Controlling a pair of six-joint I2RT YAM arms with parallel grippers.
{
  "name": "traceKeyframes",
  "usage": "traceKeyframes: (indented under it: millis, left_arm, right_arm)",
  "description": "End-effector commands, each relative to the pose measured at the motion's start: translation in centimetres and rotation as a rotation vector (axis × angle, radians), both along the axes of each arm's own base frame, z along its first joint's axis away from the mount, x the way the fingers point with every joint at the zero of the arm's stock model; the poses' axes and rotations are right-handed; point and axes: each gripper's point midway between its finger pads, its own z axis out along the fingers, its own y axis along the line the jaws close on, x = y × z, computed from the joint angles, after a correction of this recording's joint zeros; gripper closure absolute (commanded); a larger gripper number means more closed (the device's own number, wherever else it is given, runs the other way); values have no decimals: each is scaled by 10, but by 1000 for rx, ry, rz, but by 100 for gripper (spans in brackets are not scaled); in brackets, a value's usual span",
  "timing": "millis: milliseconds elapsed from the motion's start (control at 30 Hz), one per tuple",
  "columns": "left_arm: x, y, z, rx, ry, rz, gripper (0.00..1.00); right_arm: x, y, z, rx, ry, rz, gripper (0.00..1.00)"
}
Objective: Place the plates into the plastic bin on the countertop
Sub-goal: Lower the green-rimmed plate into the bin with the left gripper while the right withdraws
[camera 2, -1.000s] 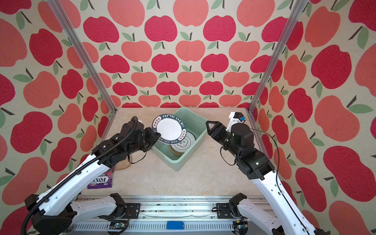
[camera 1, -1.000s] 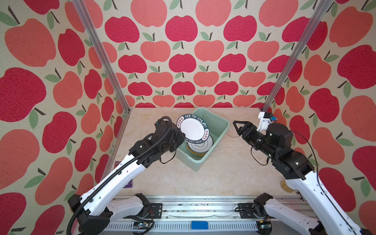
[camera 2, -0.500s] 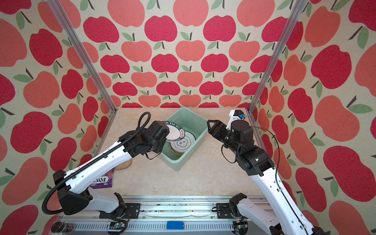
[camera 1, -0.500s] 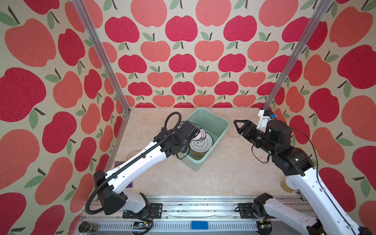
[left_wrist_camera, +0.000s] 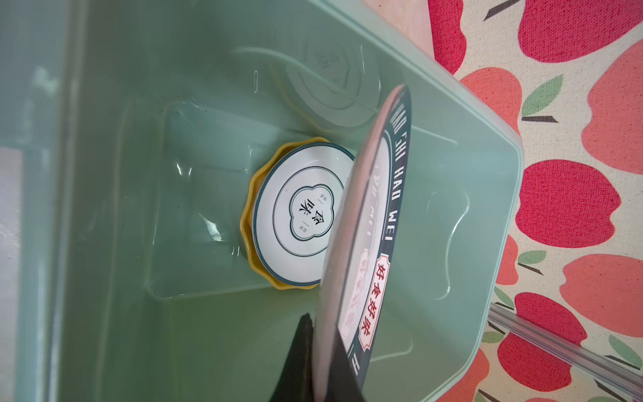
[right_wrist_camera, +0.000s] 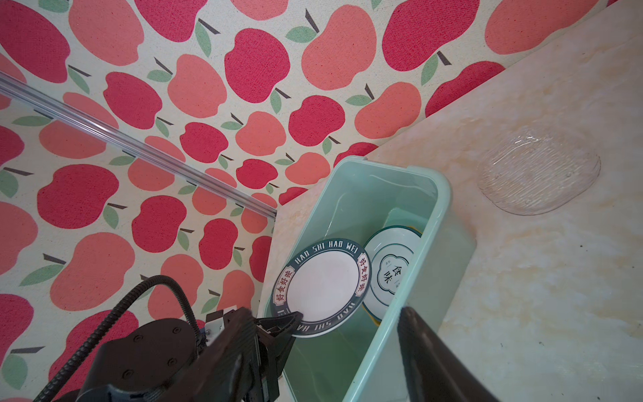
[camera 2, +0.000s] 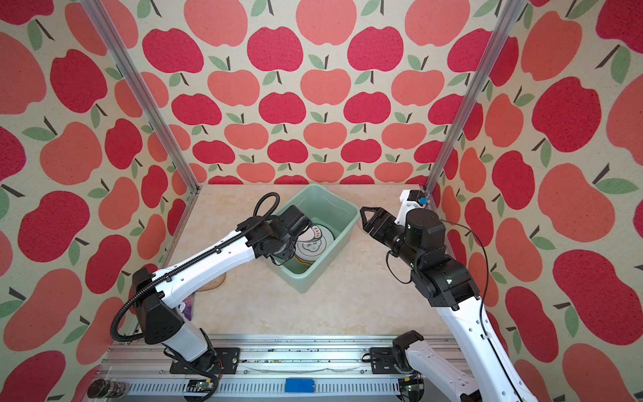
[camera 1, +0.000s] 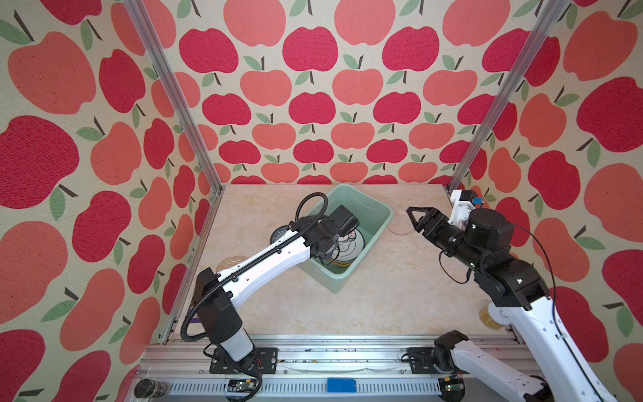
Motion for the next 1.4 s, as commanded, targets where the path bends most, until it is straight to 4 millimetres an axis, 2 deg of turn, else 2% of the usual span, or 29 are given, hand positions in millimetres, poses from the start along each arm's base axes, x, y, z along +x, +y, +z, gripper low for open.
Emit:
traceKeyframes:
  millis: [0, 200, 467, 1133, 1367]
  left_arm:
    - [7, -3, -1, 7, -2, 26, 100]
    - [18, -14, -16, 18, 15, 20, 100]
    - [29, -16, -35, 56, 36, 19, 100]
    - [42, -19, -66, 104, 67, -3, 100]
    - [44, -20, -74, 117, 84, -20, 91]
  right_arm:
    - [-3, -2, -6, -25, 0, 14, 30]
    - [-3, -10, -12, -21, 19, 4, 30]
    - [-3, -21, -16, -5, 41, -10, 30]
    - [2, -21, -22, -7, 69, -15, 29]
    - [0, -24, -23, -6, 70, -25, 30]
